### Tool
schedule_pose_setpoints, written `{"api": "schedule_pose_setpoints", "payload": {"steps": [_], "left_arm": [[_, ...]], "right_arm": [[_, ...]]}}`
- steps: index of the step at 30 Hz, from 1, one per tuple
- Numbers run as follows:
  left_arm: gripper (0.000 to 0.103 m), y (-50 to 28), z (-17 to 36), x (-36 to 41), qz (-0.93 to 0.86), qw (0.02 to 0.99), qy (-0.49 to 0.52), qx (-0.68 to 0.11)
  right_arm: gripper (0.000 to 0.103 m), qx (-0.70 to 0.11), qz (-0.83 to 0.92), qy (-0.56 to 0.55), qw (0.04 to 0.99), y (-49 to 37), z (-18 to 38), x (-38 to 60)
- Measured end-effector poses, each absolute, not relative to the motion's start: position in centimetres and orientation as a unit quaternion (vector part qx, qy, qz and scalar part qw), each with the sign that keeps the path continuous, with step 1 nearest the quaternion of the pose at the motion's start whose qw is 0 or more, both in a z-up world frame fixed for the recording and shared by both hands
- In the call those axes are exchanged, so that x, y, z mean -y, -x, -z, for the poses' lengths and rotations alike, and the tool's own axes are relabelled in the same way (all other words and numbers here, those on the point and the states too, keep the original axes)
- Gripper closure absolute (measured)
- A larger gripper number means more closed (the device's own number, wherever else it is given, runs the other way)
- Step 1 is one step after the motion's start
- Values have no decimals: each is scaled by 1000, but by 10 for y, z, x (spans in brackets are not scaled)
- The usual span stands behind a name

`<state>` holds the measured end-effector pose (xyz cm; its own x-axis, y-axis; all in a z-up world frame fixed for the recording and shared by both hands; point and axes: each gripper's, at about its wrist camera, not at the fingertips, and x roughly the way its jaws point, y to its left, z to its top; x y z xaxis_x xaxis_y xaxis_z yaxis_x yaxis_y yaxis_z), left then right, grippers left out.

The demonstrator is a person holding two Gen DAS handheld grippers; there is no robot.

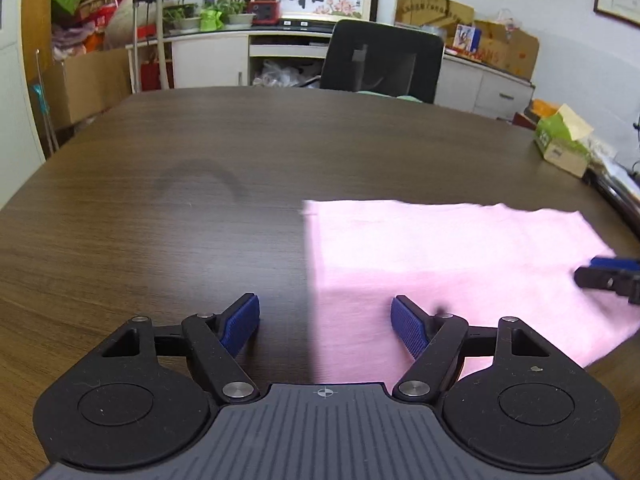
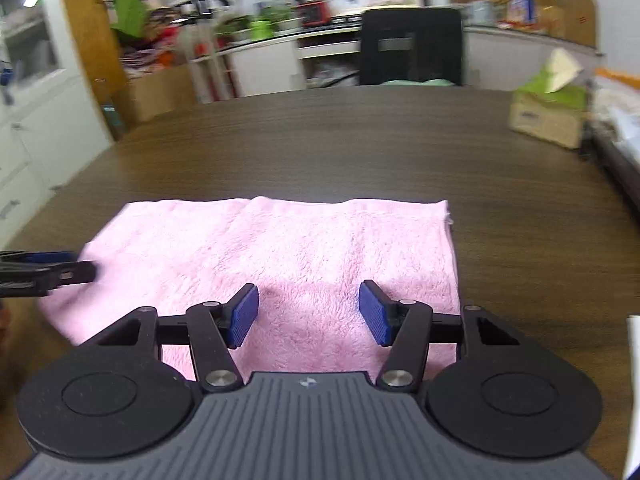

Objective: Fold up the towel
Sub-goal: 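Close the right tool on the folded towel edge while the left tool approaches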

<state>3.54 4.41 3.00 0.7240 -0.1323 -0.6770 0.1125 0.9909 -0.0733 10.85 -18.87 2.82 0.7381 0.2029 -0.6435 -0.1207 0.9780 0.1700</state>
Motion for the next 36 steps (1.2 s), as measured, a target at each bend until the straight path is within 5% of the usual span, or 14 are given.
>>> {"api": "schedule_pose_setpoints", "payload": {"steps": [4, 22, 36], "left_arm": [[28, -35, -31, -46, 63, 929, 28, -363], [22, -34, -41, -94, 18, 934, 137, -329], [11, -35, -45, -120, 6, 928, 171, -330]], "right_arm": [[33, -344, -97, -49, 933, -103, -25, 182], [34, -232, -203, 68, 949, -62, -46, 102], [59, -245, -276, 245, 896, -59, -34, -17]]}}
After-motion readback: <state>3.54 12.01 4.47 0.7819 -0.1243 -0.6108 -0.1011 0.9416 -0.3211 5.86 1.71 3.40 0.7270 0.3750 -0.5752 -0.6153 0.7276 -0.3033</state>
